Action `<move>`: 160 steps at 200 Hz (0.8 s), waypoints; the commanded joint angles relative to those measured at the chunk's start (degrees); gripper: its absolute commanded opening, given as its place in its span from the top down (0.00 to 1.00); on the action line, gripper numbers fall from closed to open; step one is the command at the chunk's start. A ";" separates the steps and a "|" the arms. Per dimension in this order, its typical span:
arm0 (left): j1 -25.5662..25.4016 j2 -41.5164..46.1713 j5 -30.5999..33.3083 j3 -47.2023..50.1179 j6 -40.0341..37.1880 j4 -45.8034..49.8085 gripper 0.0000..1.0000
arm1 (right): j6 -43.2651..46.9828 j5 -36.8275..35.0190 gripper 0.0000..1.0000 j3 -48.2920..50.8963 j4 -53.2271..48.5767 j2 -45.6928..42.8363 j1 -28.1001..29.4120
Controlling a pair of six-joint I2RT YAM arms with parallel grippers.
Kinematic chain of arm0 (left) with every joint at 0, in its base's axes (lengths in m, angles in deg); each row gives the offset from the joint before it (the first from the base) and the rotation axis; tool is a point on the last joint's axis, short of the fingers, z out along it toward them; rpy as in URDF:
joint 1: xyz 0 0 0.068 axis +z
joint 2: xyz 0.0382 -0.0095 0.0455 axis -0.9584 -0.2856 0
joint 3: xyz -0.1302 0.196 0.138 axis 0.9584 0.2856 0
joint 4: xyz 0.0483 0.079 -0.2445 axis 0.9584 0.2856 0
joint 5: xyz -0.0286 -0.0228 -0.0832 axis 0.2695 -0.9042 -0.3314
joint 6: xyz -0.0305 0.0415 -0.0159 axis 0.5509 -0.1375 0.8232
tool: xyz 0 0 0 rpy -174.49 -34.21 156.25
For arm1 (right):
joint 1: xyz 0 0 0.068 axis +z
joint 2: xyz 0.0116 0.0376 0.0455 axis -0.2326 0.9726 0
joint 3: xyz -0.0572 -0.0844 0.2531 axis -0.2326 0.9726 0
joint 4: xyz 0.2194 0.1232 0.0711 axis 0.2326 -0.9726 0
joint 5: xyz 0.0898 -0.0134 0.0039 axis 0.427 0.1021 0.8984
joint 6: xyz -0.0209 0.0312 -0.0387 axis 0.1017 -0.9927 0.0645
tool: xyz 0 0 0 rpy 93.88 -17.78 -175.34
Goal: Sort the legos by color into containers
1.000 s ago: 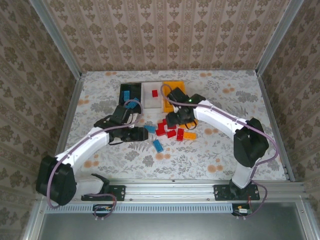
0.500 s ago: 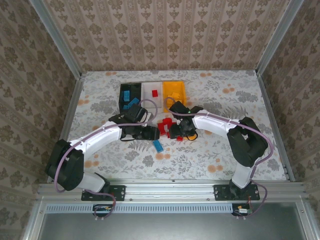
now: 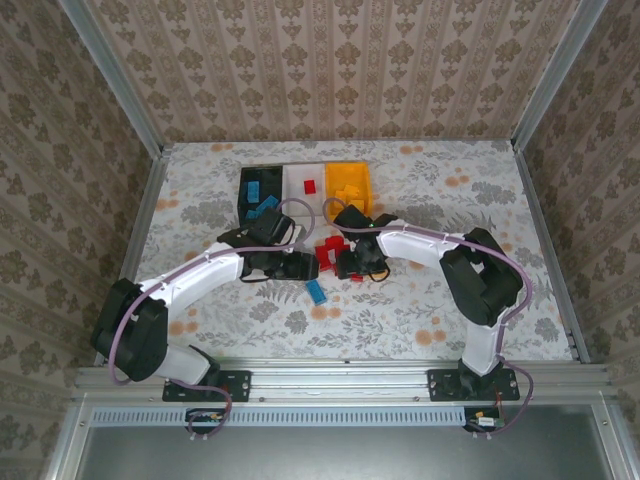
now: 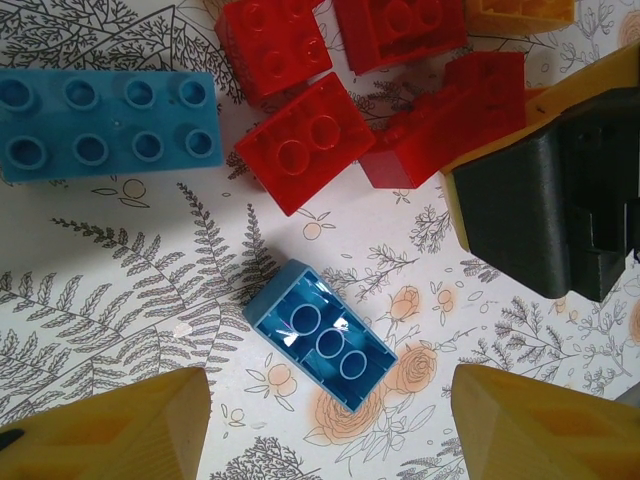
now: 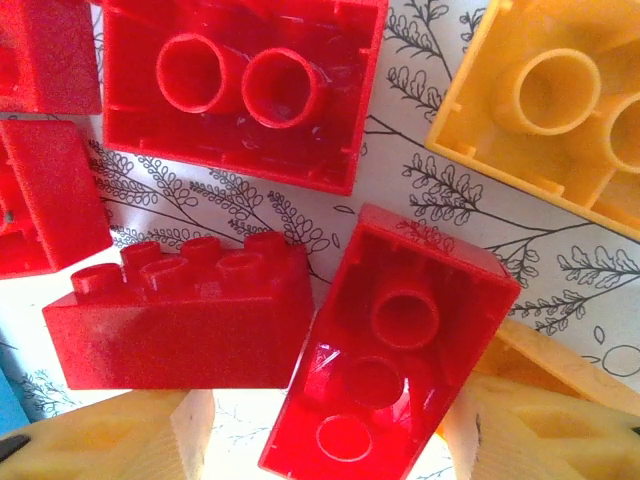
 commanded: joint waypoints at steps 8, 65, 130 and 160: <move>-0.19 -0.14 0.62 -0.80 0.34 1.28 0.34 | 0.45 -2.40 0.39 -0.69 -2.06 2.58 0.26; -0.10 0.44 0.62 -0.61 0.23 1.44 0.34 | 0.08 -3.43 0.65 -0.78 -2.87 1.47 0.27; 0.55 2.59 1.60 -0.14 0.24 1.61 0.34 | -1.03 -3.53 0.64 -2.88 -6.22 -8.51 0.34; 2.57 6.97 4.31 1.75 0.94 1.42 0.34 | 0.02 -0.01 0.63 -7.40 -4.73 -9.65 0.26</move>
